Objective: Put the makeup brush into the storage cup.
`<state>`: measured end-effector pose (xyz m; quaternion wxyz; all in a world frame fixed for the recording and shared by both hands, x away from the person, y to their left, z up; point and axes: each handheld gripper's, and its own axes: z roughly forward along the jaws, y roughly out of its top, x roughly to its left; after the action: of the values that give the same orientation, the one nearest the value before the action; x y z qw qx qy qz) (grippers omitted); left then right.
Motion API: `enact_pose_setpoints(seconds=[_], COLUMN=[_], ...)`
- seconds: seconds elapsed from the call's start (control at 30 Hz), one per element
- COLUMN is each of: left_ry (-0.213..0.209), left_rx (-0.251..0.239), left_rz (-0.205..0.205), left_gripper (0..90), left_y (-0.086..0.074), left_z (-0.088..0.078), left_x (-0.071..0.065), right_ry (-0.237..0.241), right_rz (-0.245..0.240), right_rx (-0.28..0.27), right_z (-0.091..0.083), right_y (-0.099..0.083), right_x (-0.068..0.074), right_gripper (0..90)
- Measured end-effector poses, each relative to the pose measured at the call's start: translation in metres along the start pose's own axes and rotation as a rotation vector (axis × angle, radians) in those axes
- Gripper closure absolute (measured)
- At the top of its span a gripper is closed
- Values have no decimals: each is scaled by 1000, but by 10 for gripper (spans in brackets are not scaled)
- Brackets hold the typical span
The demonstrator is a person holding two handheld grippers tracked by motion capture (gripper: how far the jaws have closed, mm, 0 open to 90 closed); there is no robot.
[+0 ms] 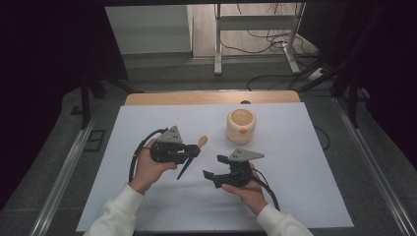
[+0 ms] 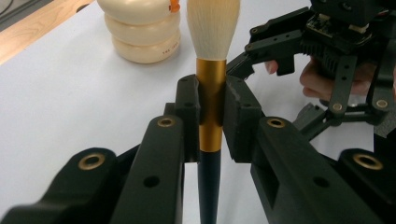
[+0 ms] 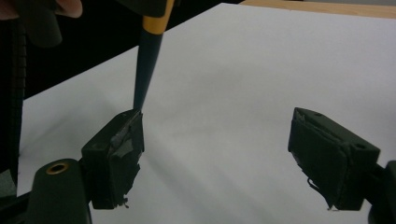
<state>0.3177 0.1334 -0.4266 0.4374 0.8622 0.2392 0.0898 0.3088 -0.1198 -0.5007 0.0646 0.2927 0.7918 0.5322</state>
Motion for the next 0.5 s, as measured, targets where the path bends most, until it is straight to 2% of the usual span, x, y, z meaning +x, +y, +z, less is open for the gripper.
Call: enact_pose_setpoints(seconds=[0.23, 0.5], left_ry=[-2, -6], left_rx=[1, 0], left_rz=[-1, 0], left_gripper=[777, 777], left_y=[0, 0], left_z=[-2, -2], left_x=[1, 1], right_ry=[34, 64], right_rz=[3, 49], right_rx=[-12, -51], right_z=[15, 27], right_y=[4, 9], right_x=[11, 12], right_gripper=[231, 291])
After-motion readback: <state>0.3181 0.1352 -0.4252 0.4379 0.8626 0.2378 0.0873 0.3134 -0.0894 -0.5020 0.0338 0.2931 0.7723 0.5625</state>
